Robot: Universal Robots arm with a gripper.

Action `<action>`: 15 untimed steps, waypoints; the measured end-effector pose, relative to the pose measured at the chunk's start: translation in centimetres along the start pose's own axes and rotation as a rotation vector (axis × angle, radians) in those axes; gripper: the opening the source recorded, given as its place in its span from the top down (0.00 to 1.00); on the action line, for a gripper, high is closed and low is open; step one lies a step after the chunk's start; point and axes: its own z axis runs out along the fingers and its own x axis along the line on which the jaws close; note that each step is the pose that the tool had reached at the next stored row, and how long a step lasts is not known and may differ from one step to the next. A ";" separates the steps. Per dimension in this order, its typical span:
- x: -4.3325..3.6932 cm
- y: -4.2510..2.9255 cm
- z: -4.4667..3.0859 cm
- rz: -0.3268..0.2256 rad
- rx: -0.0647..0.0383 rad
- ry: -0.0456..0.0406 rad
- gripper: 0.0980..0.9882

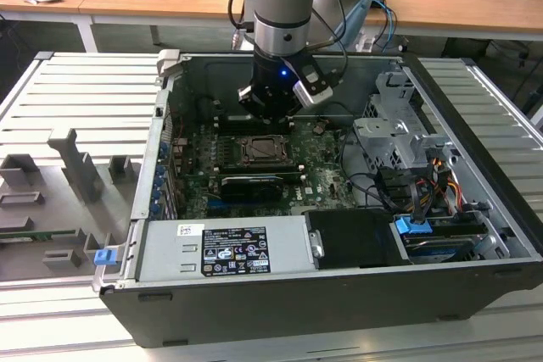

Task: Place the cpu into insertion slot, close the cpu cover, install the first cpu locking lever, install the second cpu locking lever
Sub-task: 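Install the second cpu locking lever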

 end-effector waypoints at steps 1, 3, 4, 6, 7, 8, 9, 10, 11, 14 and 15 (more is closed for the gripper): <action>0.00 -0.02 0.00 0.000 0.000 0.0000 0.99; 0.00 -0.05 0.00 0.000 0.000 0.0000 0.99; 0.01 -0.08 0.00 0.000 0.000 0.0000 0.99; 0.01 -0.12 -0.01 0.000 0.000 -0.0001 0.99; 0.01 -0.13 -0.01 0.000 0.000 0.0000 0.99; 0.01 -0.17 -0.01 0.000 0.000 0.0000 0.99; 0.02 -0.24 -0.02 0.000 0.000 -0.0001 0.99; 0.02 -0.27 -0.02 0.000 0.000 0.0000 0.99; 0.03 -0.31 -0.02 0.000 0.000 0.0000 0.99; 0.04 -0.40 -0.03 0.000 0.000 -0.0001 0.99; 0.04 -0.44 -0.03 0.000 0.000 -0.0001 0.99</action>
